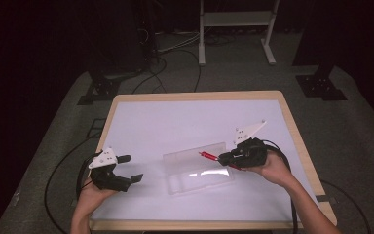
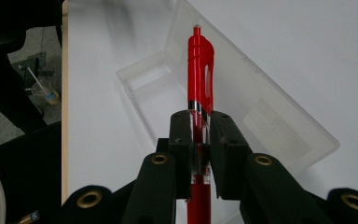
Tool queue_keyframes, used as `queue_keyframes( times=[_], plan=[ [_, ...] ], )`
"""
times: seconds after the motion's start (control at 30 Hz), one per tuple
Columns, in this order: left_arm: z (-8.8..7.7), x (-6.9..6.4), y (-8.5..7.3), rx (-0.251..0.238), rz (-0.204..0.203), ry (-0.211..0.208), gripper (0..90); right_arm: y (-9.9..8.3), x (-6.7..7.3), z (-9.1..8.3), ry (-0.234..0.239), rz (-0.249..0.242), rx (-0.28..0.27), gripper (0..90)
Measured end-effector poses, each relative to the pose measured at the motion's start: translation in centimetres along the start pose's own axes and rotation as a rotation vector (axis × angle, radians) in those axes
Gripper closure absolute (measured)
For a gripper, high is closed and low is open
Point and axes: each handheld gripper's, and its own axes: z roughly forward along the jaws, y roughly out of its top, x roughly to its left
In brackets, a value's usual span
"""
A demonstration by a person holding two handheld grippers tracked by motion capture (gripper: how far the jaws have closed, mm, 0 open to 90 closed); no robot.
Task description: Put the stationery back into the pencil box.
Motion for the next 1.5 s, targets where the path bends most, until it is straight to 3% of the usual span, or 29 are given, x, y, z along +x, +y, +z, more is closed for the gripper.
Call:
queue_keyframes(
  times=[0.8,1.5],
  plan=[
    [-0.3,0.1,0.0,-0.010,-0.009,0.000,12.7,0.3,-0.7,4.5,0.080,-0.073,0.083,78.7],
    [-0.2,0.0,0.1,-0.006,-0.008,-0.003,11.9,-0.2,-0.8,7.0,0.113,-0.096,0.126,78.7]
  ],
)
